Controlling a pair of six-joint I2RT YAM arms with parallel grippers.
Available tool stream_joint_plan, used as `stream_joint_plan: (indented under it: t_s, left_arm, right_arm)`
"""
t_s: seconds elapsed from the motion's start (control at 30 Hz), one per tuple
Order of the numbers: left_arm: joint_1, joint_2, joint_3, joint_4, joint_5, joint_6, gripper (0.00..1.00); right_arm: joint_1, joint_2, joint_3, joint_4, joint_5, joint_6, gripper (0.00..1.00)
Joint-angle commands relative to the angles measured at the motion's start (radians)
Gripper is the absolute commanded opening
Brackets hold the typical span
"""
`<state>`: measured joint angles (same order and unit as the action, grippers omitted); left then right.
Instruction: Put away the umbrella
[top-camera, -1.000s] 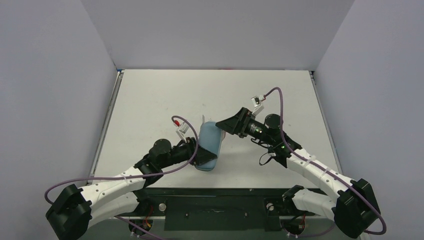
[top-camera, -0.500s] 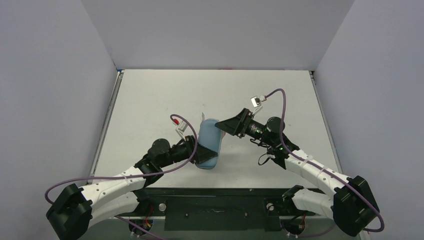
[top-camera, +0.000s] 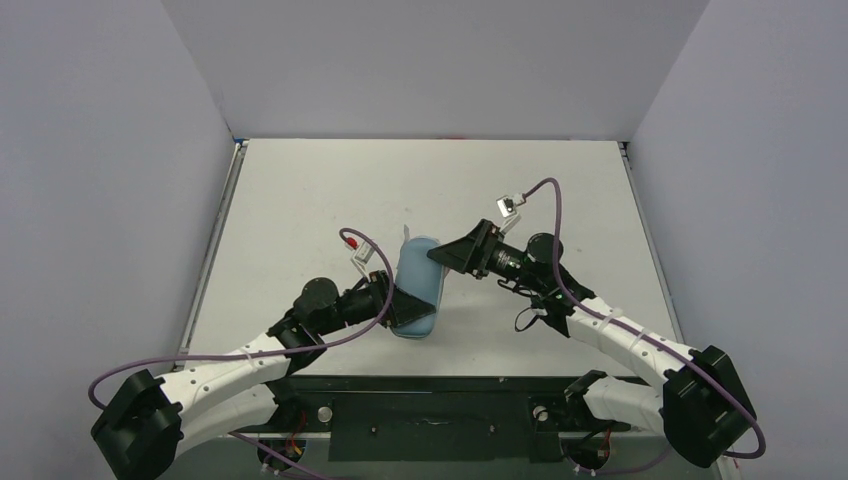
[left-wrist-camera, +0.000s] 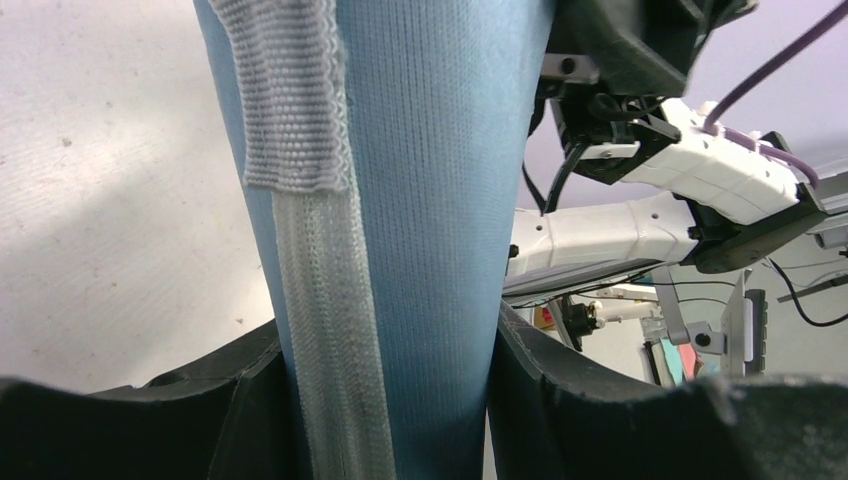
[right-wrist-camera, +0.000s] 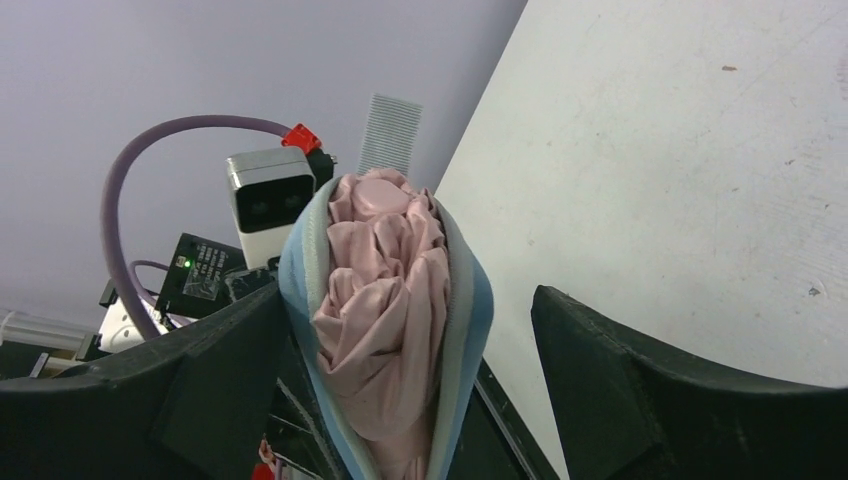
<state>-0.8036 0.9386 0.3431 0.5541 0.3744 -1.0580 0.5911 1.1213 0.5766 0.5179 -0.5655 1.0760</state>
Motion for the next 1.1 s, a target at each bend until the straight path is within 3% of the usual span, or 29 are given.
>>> stream_joint_plan:
  t_s: [0.0, 0.27, 0.43, 0.57, 0.73, 0.77, 0.8, 0.83, 0.87, 0.93, 1.03, 1.07]
  left_arm:
    - [-0.003, -0.048, 0.083, 0.166, 0.034, 0.012, 0.17]
    - [-0.004, -0.047, 0.077, 0.184, 0.032, 0.008, 0.17]
    - [-0.005, -0.035, 0.072, 0.21, 0.037, -0.002, 0.17]
    - [-0.004, -0.034, 0.071, 0.212, 0.042, -0.001, 0.17]
    - [-0.003, -0.035, 0.062, 0.213, 0.041, -0.002, 0.18]
    - [-0.003, -0.035, 0.06, 0.212, 0.04, -0.002, 0.27]
    - [-0.003, -0.034, 0.06, 0.211, 0.041, -0.002, 0.44]
    - [-0.003, -0.034, 0.06, 0.208, 0.042, 0.0, 0.53]
    - [-0.003, -0.036, 0.06, 0.205, 0.042, 0.002, 0.71]
    - [-0.003, -0.042, 0.061, 0.181, 0.042, 0.02, 0.88]
    - [0.0, -0.066, 0.072, 0.106, 0.036, 0.048, 0.99]
    - [0.001, -0.085, 0.077, 0.088, 0.033, 0.064, 0.98]
  right_arm:
    - [0.015, 0.007, 0.033, -0.03, -0.017, -0.038, 0.84]
    - [0.03, 0.014, 0.031, 0.017, -0.033, -0.021, 0.84]
    - [0.059, 0.043, 0.032, 0.147, -0.055, 0.045, 0.74]
    - [0.072, 0.065, 0.037, 0.211, -0.067, 0.078, 0.57]
    - [0.072, 0.058, 0.038, 0.23, -0.071, 0.088, 0.23]
    - [0.072, 0.054, 0.04, 0.225, -0.071, 0.087, 0.16]
    - [0.073, 0.051, 0.043, 0.206, -0.072, 0.081, 0.12]
    - [0.072, 0.049, 0.049, 0.195, -0.072, 0.074, 0.08]
    - [0.072, 0.046, 0.052, 0.18, -0.075, 0.07, 0.06]
    - [0.073, 0.038, 0.064, 0.151, -0.076, 0.058, 0.0]
    - [0.071, 0.015, 0.084, 0.082, -0.078, 0.018, 0.0]
    - [0.068, 0.003, 0.098, 0.034, -0.075, 0.007, 0.0]
